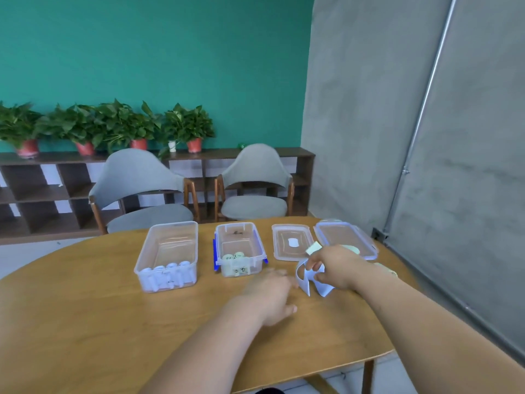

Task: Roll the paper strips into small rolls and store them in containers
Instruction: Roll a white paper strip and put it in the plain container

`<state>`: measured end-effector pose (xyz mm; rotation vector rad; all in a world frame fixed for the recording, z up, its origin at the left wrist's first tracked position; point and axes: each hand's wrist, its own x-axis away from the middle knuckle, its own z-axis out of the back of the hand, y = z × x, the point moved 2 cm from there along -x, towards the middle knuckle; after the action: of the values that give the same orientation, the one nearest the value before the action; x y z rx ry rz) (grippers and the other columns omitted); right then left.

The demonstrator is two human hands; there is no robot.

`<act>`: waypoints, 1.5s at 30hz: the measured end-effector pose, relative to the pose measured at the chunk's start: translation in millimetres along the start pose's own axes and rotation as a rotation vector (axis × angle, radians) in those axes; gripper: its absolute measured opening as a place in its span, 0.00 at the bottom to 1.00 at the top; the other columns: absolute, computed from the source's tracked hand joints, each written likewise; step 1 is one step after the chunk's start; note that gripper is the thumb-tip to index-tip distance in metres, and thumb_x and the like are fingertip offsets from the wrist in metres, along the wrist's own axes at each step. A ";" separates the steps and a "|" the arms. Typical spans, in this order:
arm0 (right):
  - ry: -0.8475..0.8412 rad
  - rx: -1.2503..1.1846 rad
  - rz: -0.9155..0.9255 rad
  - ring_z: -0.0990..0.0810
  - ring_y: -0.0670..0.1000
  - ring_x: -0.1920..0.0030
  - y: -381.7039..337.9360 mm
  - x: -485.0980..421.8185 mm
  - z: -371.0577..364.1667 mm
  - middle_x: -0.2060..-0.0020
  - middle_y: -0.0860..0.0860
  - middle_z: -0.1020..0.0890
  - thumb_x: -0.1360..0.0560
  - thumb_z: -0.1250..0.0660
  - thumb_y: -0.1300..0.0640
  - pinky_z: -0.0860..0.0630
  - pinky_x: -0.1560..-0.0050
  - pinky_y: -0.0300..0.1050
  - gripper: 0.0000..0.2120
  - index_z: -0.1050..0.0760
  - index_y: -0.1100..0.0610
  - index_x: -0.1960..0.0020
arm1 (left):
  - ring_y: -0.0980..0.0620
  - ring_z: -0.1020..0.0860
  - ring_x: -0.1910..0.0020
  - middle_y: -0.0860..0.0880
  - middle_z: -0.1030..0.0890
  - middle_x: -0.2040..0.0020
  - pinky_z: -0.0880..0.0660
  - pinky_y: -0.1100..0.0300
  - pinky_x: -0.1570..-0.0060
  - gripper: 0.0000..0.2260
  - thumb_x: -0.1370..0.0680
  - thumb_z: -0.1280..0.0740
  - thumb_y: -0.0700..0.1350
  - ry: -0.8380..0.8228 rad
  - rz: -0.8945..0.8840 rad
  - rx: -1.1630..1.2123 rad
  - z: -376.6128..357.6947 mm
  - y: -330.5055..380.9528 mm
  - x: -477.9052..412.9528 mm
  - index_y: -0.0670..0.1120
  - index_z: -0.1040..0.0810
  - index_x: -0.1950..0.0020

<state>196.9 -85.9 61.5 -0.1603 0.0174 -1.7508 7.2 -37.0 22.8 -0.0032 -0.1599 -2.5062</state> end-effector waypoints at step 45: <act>0.232 -1.007 0.276 0.15 0.43 0.54 -132.9 1.5 75.6 0.53 0.46 0.12 0.24 0.23 0.48 0.24 0.58 0.35 0.15 0.20 0.47 0.38 | 0.56 0.29 0.70 0.58 0.25 0.70 0.30 0.59 0.65 0.10 0.16 0.32 0.49 0.663 0.196 0.802 119.6 -95.2 71.8 0.46 0.18 0.54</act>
<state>75.6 -56.6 149.9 -0.6467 1.0464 -1.3366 -111.0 10.8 133.5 1.0535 -0.8111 -1.9626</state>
